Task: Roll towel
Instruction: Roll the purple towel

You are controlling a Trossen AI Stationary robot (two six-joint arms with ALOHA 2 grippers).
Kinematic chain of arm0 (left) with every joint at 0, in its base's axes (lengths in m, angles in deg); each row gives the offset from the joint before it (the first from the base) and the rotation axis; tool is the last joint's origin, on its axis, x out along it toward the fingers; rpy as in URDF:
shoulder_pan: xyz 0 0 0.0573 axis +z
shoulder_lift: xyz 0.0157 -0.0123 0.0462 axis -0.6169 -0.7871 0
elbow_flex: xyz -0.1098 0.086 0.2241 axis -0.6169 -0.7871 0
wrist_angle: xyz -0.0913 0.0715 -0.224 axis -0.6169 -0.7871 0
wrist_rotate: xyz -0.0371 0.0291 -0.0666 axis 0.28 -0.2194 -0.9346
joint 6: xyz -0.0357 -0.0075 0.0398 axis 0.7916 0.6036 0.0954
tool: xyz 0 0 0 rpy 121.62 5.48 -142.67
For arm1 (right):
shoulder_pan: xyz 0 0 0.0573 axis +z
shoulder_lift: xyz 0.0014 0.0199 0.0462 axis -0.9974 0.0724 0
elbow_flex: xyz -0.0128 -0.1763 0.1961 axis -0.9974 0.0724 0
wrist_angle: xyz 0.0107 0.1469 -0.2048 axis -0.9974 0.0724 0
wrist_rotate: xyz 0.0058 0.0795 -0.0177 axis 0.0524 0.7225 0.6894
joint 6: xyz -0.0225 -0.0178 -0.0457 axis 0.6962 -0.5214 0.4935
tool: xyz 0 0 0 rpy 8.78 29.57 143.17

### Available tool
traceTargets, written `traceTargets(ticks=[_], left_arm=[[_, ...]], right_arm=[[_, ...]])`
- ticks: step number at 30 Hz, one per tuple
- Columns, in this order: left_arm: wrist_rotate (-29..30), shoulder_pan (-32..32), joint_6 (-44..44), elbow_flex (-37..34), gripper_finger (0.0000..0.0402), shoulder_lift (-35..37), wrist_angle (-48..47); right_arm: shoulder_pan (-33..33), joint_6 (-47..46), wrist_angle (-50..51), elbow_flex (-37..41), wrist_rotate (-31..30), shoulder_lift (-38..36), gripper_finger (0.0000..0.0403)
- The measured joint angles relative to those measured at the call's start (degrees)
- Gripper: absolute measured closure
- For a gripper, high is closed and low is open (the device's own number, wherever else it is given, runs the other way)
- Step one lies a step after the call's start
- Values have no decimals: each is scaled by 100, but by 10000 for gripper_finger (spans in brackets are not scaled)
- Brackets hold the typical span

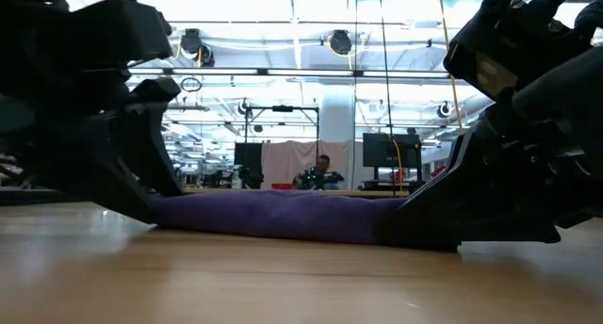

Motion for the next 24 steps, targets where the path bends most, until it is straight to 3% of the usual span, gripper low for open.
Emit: traceTargets(ticks=[6, 13, 18, 24], left_arm=[[-632, 376, -101, 4, 267, 9, 13], [-1624, 629, -253, 96, 386, 24, -36], [-2543, 620, 192, 405, 383, 7, -189], [-3769, 687, 1238, 691, 391, 0, -270]], right_arm=[[0, 168, 2, 0, 76, 0, 337], [49, 511, -4, 2, 178, -24, 337], [287, 1392, 7, 21, 260, -173, 320], [632, 1697, -7, 22, 308, -416, 245]])
